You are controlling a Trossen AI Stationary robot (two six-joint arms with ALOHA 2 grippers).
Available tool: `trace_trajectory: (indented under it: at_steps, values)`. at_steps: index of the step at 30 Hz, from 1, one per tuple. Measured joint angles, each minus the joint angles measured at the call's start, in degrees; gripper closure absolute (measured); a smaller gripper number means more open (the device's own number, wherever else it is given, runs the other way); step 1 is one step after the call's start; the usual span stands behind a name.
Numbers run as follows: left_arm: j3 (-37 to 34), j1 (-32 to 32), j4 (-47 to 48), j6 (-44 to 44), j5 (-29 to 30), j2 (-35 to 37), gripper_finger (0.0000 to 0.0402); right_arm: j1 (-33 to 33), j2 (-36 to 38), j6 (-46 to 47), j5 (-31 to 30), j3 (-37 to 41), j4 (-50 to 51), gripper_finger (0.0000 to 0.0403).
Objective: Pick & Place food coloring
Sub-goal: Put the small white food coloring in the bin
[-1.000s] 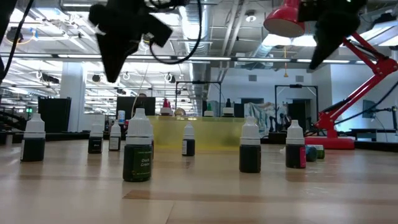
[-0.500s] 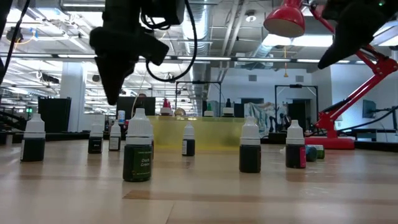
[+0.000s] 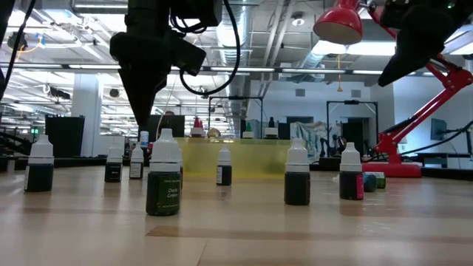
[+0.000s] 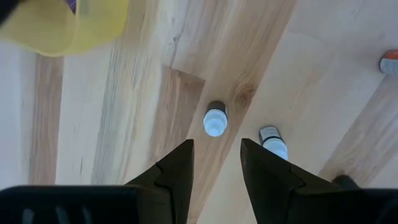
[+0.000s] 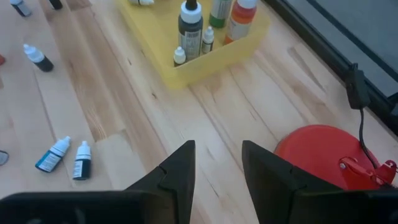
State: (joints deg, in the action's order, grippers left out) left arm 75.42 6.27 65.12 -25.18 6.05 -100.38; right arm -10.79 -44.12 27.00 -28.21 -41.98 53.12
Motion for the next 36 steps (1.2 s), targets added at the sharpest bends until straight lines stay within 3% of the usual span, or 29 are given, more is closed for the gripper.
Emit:
trace_trajectory:
  at_steps: [14,27,36]
  values:
    - [0.0,0.08,-3.19,0.98,-0.84,0.0,0.0277,0.0,-6.95,0.0,0.15,-0.02,0.0,0.0281]
    - [0.02,0.84,0.42,-0.1,-0.62,-0.02,0.0277,0.24,-15.9,0.0,0.5,-0.02,0.53,0.0281]
    - [0.02,0.91,-0.65,-0.92,0.43,-0.04,0.0277,0.03,-9.11,0.0,4.07,1.34,6.31,0.0281]
